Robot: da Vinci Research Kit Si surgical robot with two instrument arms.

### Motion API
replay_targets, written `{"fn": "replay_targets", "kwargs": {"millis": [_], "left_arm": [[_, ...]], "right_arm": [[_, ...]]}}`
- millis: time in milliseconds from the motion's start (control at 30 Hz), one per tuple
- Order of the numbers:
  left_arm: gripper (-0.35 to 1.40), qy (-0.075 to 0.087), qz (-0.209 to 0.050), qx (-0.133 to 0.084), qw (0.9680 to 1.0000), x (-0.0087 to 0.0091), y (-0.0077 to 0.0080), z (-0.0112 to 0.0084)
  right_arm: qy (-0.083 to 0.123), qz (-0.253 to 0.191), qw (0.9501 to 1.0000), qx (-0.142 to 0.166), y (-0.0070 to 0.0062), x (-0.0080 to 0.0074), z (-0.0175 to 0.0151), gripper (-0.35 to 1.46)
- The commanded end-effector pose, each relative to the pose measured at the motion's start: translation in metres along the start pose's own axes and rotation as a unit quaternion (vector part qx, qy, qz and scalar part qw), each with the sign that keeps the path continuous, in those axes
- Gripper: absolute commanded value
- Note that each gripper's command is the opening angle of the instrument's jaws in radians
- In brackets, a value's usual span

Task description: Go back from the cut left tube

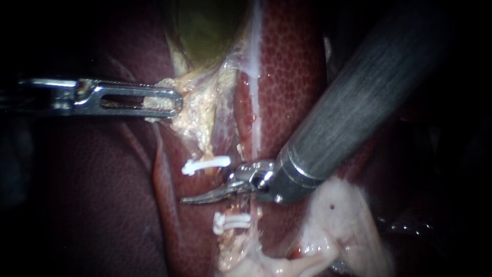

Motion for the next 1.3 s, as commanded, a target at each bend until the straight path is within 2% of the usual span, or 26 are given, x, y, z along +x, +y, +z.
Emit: {"fn": "replay_targets", "kwargs": {"millis": [33,267,300,467,600,800,1067,1200,1300], "left_arm": [[-0.23,0.000,0.000,0.000,1.0000,0.0000,0.0000,0.0000],[-0.23,0.000,0.000,0.000,1.0000,0.0000,0.0000,0.0000],[-0.23,0.000,0.000,0.000,1.0000,0.0000,0.0000,0.0000],[-0.23,0.000,0.000,0.000,1.0000,0.0001,0.0000,0.0000],[-0.23,0.000,0.000,0.000,1.0000,0.0001,0.0000,0.0000],[-0.23,0.000,0.000,0.000,1.0000,0.0001,0.0000,0.0000],[-0.23,0.000,0.000,0.000,1.0000,0.0001,0.0000,0.0000],[-0.23,0.000,0.000,0.000,1.0000,0.0001,0.0000,0.0000],[-0.23,0.000,0.000,0.000,1.0000,0.0001,0.0000,0.0000]], "right_arm": [[-0.001,0.000,1.0000,-0.001,0.0000,0.0000,0.0000,-0.35],[-0.003,0.000,1.0000,-0.003,0.0000,0.0000,-0.0002,-0.35],[-0.003,-0.009,1.0000,-0.004,0.0000,0.0000,-0.0002,-0.30],[-0.005,-0.047,0.9989,-0.004,0.0000,0.0000,-0.0002,0.29],[0.000,-0.064,0.9979,-0.003,0.0000,0.0003,-0.0004,0.57],[0.021,-0.095,0.9949,-0.029,-0.0001,0.0006,-0.0007,1.09],[0.033,-0.124,0.9914,-0.023,-0.0005,0.0004,-0.0012,1.33],[0.051,-0.162,0.9845,-0.041,-0.0010,-0.0002,-0.0019,1.43],[0.052,-0.183,0.9806,-0.049,-0.0016,-0.0010,-0.0031,1.43]]}}
